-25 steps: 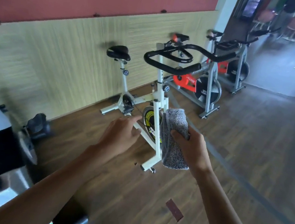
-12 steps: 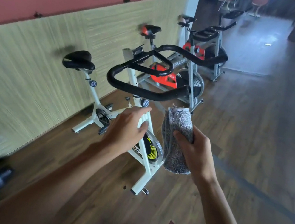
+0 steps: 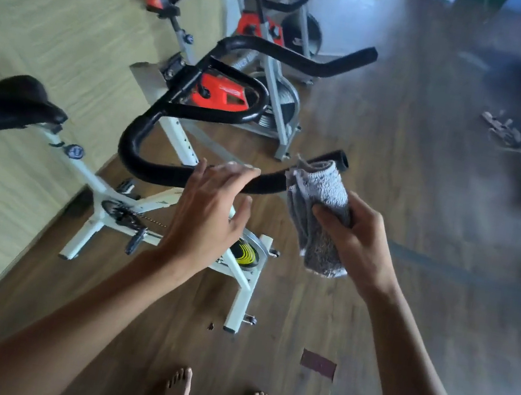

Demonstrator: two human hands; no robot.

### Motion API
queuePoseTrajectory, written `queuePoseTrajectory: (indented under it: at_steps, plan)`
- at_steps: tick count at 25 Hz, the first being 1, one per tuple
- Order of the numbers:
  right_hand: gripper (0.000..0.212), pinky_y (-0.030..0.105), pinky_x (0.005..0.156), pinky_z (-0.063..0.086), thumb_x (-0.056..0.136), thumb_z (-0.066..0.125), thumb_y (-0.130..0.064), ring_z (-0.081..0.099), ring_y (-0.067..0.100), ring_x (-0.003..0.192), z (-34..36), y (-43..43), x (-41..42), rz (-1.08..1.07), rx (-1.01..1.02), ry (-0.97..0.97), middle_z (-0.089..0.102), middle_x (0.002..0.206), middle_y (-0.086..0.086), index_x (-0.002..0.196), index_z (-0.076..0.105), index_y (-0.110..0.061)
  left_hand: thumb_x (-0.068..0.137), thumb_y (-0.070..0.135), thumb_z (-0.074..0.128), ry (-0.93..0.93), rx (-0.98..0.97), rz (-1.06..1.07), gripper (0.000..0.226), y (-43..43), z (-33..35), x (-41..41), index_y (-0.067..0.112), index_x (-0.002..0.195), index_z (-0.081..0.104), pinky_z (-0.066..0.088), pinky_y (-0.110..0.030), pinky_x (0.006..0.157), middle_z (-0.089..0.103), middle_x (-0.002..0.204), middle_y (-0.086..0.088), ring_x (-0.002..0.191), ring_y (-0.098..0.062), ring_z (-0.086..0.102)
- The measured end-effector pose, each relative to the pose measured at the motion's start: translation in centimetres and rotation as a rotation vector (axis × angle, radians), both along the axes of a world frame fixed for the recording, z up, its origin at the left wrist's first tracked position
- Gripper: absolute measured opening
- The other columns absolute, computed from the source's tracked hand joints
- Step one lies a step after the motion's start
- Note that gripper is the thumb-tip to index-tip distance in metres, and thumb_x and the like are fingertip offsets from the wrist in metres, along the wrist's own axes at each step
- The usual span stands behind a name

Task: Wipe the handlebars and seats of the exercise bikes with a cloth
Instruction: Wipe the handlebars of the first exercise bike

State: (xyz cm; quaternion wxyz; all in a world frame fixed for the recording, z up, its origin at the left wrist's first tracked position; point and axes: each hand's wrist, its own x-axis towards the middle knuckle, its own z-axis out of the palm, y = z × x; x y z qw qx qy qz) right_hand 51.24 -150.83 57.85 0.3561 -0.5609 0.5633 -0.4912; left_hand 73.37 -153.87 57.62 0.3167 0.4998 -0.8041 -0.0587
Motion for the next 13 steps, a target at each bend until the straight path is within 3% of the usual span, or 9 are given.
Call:
queuePoseTrajectory:
  at_steps: [3, 4, 6, 9, 11, 13]
  plan:
    - [0.028, 0.021, 0.061, 0.044, 0.082, 0.078, -0.021, 0.053, -0.001, 0.064, -0.2, -0.8, 1.6, -0.325, -0.033, 0.061, 0.061, 0.074, -0.018, 0.095, 0.055, -0.014, 0.091, 0.012, 0.060, -0.063, 0.021, -0.109, 0.039, -1.9, -0.9, 1.9, 0.010, 0.130, 0.059, 0.035, -0.057, 0.110, 0.064, 0.127, -0.002, 0.123, -0.022, 0.057]
    - [0.035, 0.016, 0.062, 0.047, 0.082, 0.080, -0.021, 0.058, -0.005, 0.068, -0.1, -0.8, 2.3, -0.409, -0.067, 0.068, 0.065, 0.084, -0.020, 0.104, 0.053, -0.019, 0.091, 0.013, 0.059, -0.072, 0.024, -0.152, 0.039, -2.2, -1.0, 2.5, 0.009, 0.130, 0.059, 0.036, -0.057, 0.109, 0.064, 0.128, -0.002, 0.123, -0.023, 0.057]
    - [0.046, 0.015, 0.063, 0.050, 0.081, 0.081, -0.024, 0.065, 0.003, 0.077, -0.3, -1.0, 3.6, -0.530, -0.127, 0.057, 0.064, 0.104, -0.014, 0.111, 0.047, -0.026, 0.090, 0.012, 0.058, -0.079, 0.027, -0.238, 0.039, -2.7, -1.1, 3.2, 0.008, 0.129, 0.059, 0.038, -0.055, 0.108, 0.063, 0.130, -0.004, 0.123, -0.025, 0.056]
    - [0.047, 0.031, 0.079, 0.054, 0.081, 0.079, -0.019, 0.062, 0.020, 0.096, -1.4, -1.2, 5.1, -0.664, -0.254, 0.120, 0.055, 0.117, -0.001, 0.110, 0.045, -0.034, 0.090, 0.016, 0.055, -0.079, 0.014, -0.285, 0.040, -3.2, -1.2, 3.9, 0.007, 0.129, 0.060, 0.040, -0.050, 0.108, 0.062, 0.132, -0.005, 0.124, -0.025, 0.054]
    - [0.049, 0.046, 0.091, 0.051, 0.081, 0.077, -0.007, 0.053, 0.024, 0.110, -2.3, -1.5, 5.4, -0.717, -0.400, 0.229, 0.046, 0.120, 0.001, 0.113, 0.045, -0.025, 0.092, 0.021, 0.049, -0.078, 0.000, -0.298, 0.041, -3.4, -1.4, 4.1, 0.008, 0.129, 0.060, 0.039, -0.048, 0.109, 0.061, 0.134, -0.004, 0.126, -0.023, 0.054]
    - [0.046, 0.045, 0.096, 0.046, 0.077, 0.074, 0.003, 0.046, 0.027, 0.113, -2.9, -1.8, 5.4, -0.740, -0.503, 0.334, 0.040, 0.119, 0.003, 0.108, 0.046, -0.018, 0.092, 0.024, 0.046, -0.069, -0.004, -0.312, 0.043, -3.6, -1.7, 4.2, 0.008, 0.129, 0.060, 0.037, -0.048, 0.111, 0.061, 0.135, -0.004, 0.128, -0.023, 0.053]
